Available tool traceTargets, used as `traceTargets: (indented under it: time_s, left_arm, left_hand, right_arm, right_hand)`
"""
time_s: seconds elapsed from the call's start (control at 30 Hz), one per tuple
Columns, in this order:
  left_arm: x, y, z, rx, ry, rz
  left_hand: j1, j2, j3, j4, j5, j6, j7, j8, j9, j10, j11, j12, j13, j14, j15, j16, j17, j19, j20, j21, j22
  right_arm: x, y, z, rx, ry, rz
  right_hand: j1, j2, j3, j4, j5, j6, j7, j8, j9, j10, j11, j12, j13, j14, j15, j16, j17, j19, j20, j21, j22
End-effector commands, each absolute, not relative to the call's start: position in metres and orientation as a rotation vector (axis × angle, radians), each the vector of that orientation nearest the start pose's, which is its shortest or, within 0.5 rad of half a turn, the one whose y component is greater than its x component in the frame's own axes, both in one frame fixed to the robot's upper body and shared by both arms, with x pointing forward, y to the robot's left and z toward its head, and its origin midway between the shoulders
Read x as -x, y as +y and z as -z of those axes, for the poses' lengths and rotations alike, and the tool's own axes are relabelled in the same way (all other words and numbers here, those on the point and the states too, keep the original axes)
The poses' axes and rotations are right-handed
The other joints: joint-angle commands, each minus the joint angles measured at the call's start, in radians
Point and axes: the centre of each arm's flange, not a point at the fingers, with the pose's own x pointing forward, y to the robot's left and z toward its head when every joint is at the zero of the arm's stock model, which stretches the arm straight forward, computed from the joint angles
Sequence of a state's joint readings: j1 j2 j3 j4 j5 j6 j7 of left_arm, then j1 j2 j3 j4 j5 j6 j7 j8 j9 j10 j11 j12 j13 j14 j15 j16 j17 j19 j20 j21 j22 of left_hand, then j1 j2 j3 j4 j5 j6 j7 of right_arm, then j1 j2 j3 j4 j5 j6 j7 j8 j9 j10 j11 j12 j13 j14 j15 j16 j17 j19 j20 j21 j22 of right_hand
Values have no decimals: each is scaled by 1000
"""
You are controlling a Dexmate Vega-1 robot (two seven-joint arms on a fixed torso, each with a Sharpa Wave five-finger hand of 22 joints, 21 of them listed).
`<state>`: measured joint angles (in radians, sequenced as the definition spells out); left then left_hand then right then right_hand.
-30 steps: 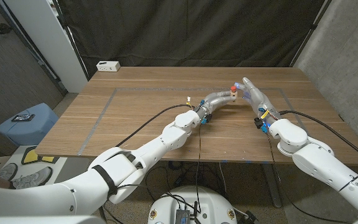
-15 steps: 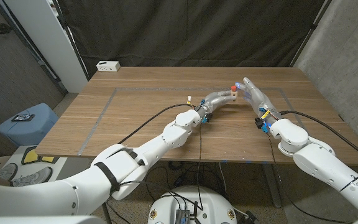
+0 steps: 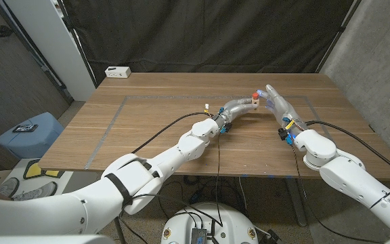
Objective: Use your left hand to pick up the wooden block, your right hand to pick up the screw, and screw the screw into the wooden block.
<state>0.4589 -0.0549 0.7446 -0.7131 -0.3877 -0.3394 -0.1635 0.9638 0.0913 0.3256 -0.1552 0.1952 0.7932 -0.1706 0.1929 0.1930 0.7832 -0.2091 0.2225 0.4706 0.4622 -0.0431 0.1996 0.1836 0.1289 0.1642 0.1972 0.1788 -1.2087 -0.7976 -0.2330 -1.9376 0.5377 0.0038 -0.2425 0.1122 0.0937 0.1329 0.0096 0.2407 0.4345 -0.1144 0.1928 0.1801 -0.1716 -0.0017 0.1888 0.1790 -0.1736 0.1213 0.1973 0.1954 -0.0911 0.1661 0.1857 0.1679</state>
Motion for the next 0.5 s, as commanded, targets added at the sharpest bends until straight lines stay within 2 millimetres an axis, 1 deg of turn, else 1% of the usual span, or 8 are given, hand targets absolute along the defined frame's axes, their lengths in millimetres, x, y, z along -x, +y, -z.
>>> traceTargets:
  time_s: [0.03, 0.27, 0.5]
  left_arm:
    - [-679, -48, 30, -175, -486, 688]
    - [-680, -49, 30, -177, -486, 690]
    - [-681, -49, 29, -177, -485, 687]
  left_hand:
    - [-1, 5, 2, 3, 6, -2, -5, 5, 3, 7, -7, 3, 3, -6, -46, 4, 3, 1, 7, 8, 5]
    - [-10, 4, -2, 8, 5, 1, -11, 6, 3, 10, -7, 3, 4, -3, -44, 6, 4, 1, 6, 8, 5]
    - [-9, 5, 0, 6, 5, 0, -8, 6, 3, 11, -7, 3, 4, -5, -44, 5, 2, 0, 7, 8, 5]
  right_arm:
    - [-540, -289, 28, 209, -555, -118]
    - [-543, -293, 25, 209, -561, -109]
    - [-548, -295, 25, 210, -556, -105]
  right_hand:
    - [-2, 1, 6, 0, 6, 4, -3, 2, 1, -96, 7, 5, 2, -156, 2, 7, 2, 8, -1, 5, 3]
    - [-2, 0, 6, 0, 6, 6, -4, 2, 1, -93, 8, 5, 2, -152, 4, 8, 2, 10, -2, 6, 3]
    - [-2, 0, 6, 0, 6, 2, -8, -1, 1, -92, 10, 5, 2, -151, 5, 8, 2, 12, -3, 6, 3]
